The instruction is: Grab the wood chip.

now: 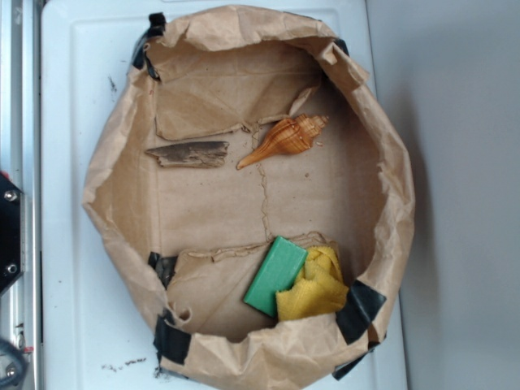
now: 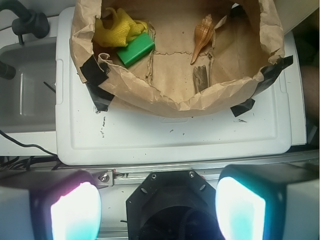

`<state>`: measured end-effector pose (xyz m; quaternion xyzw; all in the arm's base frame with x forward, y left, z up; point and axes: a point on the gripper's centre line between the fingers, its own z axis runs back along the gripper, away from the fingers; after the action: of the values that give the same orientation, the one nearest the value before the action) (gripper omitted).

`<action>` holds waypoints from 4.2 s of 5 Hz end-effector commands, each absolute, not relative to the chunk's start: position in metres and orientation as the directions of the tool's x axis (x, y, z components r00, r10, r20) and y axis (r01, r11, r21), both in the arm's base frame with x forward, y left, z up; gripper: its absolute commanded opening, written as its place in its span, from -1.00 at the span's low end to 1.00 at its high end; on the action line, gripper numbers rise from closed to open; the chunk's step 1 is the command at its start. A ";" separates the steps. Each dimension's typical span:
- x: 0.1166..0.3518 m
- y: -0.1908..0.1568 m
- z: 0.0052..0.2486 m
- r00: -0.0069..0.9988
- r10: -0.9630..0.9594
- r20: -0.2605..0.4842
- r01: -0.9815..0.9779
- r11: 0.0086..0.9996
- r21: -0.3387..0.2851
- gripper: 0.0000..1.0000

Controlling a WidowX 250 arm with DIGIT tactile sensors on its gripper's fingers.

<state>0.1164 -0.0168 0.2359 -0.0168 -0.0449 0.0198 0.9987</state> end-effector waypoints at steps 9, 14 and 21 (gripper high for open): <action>0.241 0.033 0.147 0.992 0.065 0.104 -0.065 0.998 0.000 1.00; 0.235 0.096 0.089 1.000 0.008 0.024 -0.009 0.999 0.053 1.00; 0.241 0.045 0.055 1.000 0.015 0.020 -0.017 0.997 0.076 1.00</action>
<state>0.2319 0.0528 0.0457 0.0367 0.0106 0.0242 0.9990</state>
